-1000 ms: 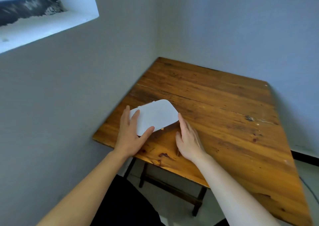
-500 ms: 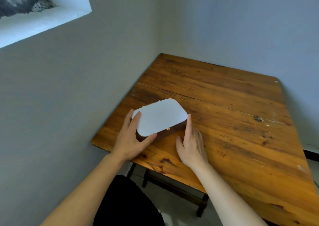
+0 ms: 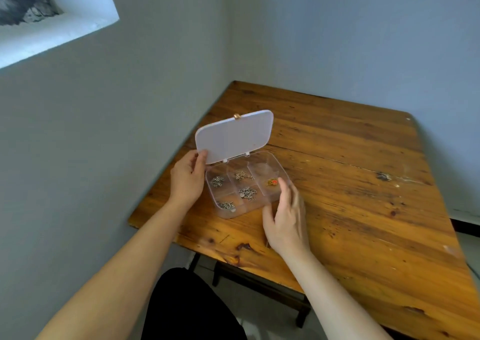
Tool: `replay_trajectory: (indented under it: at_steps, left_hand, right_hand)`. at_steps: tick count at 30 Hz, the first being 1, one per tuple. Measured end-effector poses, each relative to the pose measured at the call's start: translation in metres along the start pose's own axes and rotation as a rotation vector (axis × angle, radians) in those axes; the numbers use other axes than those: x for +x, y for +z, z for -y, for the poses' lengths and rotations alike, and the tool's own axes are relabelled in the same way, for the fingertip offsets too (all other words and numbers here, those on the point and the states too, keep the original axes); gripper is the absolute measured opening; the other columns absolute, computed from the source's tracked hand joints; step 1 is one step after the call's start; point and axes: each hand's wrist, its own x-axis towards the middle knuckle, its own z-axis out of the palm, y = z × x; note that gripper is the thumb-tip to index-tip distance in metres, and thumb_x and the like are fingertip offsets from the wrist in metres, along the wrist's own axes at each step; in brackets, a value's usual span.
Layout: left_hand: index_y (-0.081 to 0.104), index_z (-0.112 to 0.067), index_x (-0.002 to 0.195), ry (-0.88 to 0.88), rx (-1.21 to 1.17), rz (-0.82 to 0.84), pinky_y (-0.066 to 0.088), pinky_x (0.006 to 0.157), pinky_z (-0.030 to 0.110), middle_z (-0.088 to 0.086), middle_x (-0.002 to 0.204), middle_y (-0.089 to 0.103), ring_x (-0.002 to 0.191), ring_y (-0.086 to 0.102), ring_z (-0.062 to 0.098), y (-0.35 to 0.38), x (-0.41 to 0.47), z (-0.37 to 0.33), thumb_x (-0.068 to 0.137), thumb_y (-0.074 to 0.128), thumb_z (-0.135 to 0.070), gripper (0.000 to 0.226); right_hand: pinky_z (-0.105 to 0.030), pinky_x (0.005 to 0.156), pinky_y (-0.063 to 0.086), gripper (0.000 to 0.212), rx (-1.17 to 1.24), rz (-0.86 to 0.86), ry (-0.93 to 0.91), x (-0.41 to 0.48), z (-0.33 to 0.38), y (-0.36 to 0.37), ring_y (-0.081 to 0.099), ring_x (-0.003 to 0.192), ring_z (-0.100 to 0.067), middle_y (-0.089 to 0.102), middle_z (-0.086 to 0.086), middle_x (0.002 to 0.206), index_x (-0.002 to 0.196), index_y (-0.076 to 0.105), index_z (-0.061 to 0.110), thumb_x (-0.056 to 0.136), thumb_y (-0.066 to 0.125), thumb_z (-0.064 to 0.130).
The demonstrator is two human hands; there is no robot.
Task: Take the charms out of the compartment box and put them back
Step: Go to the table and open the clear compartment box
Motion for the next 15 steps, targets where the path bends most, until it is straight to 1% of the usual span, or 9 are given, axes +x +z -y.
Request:
replay_trajectory:
  at_steps: [2,5,6,8,11,13,14,15]
  left_hand:
    - [0.065,-0.025,0.101,-0.131,-0.047,-0.014,0.056,0.066,0.030,-0.003,0.092,0.074,0.069,0.070,0.002,0.005,0.013,0.000,0.101,0.050,-0.032,0.016]
    - [0.065,-0.019,0.114,-0.327,-0.101,-0.020,0.052,0.063,0.024,-0.001,0.101,0.072,0.071,0.072,0.009,0.010,0.031,0.003,0.100,0.052,-0.028,0.021]
    - [0.065,-0.016,0.115,-0.381,-0.120,-0.015,0.054,0.063,0.025,0.000,0.101,0.072,0.071,0.072,0.010,0.012,0.034,0.005,0.100,0.053,-0.027,0.022]
    - [0.068,-0.012,0.108,-0.471,-0.169,-0.017,0.056,0.062,0.026,0.003,0.095,0.073,0.065,0.071,0.009,0.015,0.039,0.009,0.099,0.056,-0.025,0.020]
    - [0.072,-0.006,0.093,-0.522,-0.223,-0.022,0.053,0.057,0.025,0.008,0.079,0.073,0.052,0.065,0.006,0.017,0.037,0.017,0.096,0.061,-0.023,0.022]
    - [0.074,-0.007,0.081,-0.497,-0.197,-0.034,0.052,0.059,0.028,0.009,0.072,0.073,0.051,0.063,0.009,0.019,0.036,0.022,0.094,0.063,-0.024,0.025]
    - [0.075,-0.008,0.079,-0.490,-0.177,-0.042,0.053,0.062,0.030,0.008,0.070,0.073,0.053,0.063,0.010,0.019,0.037,0.023,0.094,0.063,-0.025,0.025]
    - [0.075,-0.008,0.086,-0.487,-0.178,-0.045,0.055,0.066,0.032,0.007,0.073,0.074,0.057,0.066,0.012,0.018,0.036,0.024,0.094,0.062,-0.027,0.024]
  right_hand:
    - [-0.046,0.114,0.034,0.057,0.009,0.008,-0.005,0.000,0.000,-0.001,0.032,0.142,-0.031,0.033,-0.017,0.155,0.147,0.031,0.020,0.096,0.055,0.028]
    - [-0.048,0.113,0.035,0.045,0.018,0.006,-0.026,0.001,0.001,0.000,0.032,0.142,-0.033,0.038,-0.020,0.150,0.135,0.040,0.018,0.095,0.057,0.026]
    - [-0.049,0.112,0.036,0.042,0.020,0.004,-0.029,0.001,0.001,0.000,0.032,0.142,-0.034,0.039,-0.020,0.148,0.132,0.041,0.017,0.094,0.057,0.026]
    - [-0.048,0.107,0.040,0.037,0.024,-0.005,-0.031,0.001,0.000,0.001,0.036,0.138,-0.033,0.041,-0.018,0.143,0.125,0.043,0.017,0.093,0.058,0.028]
    - [-0.046,0.101,0.045,0.033,0.037,-0.012,-0.029,0.001,-0.001,0.002,0.041,0.131,-0.032,0.043,-0.015,0.135,0.119,0.046,0.018,0.091,0.060,0.029]
    - [-0.045,0.100,0.045,0.031,0.038,-0.010,-0.020,0.002,-0.002,0.002,0.042,0.129,-0.032,0.043,-0.014,0.134,0.117,0.046,0.018,0.091,0.060,0.028]
    - [-0.045,0.101,0.045,0.030,0.038,-0.007,-0.017,0.002,-0.002,0.002,0.042,0.130,-0.032,0.042,-0.014,0.134,0.117,0.047,0.017,0.091,0.059,0.026]
    - [-0.045,0.101,0.044,0.029,0.039,-0.004,-0.016,0.002,-0.001,0.001,0.041,0.131,-0.032,0.042,-0.015,0.135,0.118,0.047,0.017,0.092,0.059,0.024]
